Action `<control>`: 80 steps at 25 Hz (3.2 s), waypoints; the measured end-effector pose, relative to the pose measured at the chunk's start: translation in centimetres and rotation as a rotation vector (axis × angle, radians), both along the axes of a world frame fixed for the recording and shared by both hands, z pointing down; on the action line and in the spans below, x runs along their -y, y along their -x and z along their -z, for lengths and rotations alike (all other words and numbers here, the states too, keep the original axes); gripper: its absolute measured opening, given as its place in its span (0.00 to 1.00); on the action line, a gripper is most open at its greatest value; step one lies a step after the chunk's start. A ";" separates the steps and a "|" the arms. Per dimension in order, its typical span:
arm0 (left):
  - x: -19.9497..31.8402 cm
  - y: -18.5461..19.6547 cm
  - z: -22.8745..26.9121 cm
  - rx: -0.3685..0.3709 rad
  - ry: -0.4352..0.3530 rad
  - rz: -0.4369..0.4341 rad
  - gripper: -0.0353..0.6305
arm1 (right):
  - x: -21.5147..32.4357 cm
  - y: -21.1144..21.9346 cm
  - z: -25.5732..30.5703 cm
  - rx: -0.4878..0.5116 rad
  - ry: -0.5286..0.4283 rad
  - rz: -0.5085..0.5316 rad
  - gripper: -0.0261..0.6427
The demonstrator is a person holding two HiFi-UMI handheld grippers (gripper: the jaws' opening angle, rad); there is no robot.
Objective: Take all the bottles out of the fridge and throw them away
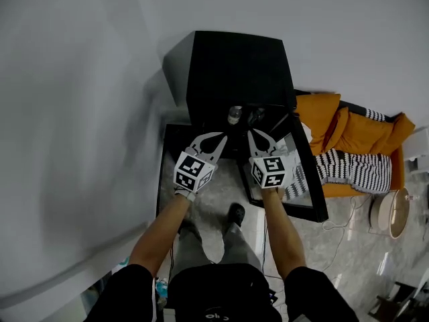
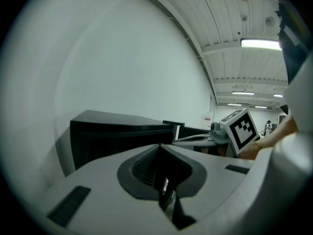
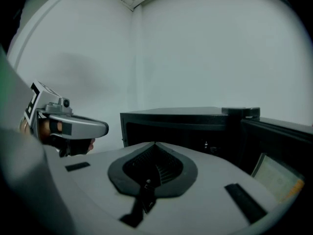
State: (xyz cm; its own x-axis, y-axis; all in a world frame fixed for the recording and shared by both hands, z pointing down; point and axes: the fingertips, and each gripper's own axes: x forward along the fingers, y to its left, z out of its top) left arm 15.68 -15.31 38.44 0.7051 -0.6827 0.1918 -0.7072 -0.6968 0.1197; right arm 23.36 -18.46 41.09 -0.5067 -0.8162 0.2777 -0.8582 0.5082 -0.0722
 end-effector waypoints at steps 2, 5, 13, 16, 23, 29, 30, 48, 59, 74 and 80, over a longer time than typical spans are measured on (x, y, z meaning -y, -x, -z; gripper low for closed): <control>0.4 0.2 -1.5 -0.001 0.007 0.001 0.06 | 0.6 0.3 -1.5 -0.004 0.006 0.002 0.05; 1.3 0.4 -3.8 0.002 0.020 0.000 0.06 | 1.5 0.8 -4.1 -0.011 0.022 0.005 0.05; 2.8 1.4 -9.8 0.000 0.057 0.007 0.06 | 2.4 1.5 -10.8 -0.024 0.064 0.007 0.05; 3.0 1.7 -12.2 0.005 0.069 0.001 0.06 | 2.7 1.8 -12.9 -0.030 0.071 0.006 0.05; 2.6 2.0 -17.0 0.007 0.085 -0.026 0.06 | 2.7 2.5 -16.9 -0.033 0.066 0.005 0.05; 2.9 2.7 -19.8 0.017 0.086 -0.048 0.06 | 3.2 3.5 -19.7 -0.016 0.051 -0.014 0.05; 3.0 2.9 -20.2 0.017 0.086 -0.046 0.06 | 3.3 3.6 -20.2 -0.015 0.049 -0.016 0.05; 3.7 4.5 -23.3 -0.009 0.072 -0.016 0.06 | 8.6 2.5 -25.8 -0.047 0.049 -0.132 0.27; 5.1 6.8 -23.1 -0.009 0.065 0.043 0.06 | 14.7 3.0 -27.8 -0.053 0.120 -0.181 0.56; 5.4 10.5 -22.4 0.006 0.044 0.151 0.06 | 18.5 3.7 -28.3 -0.084 0.118 -0.217 0.52; 4.6 10.7 -21.4 0.005 0.046 0.163 0.06 | 15.8 4.4 -26.5 -0.089 0.110 -0.163 0.51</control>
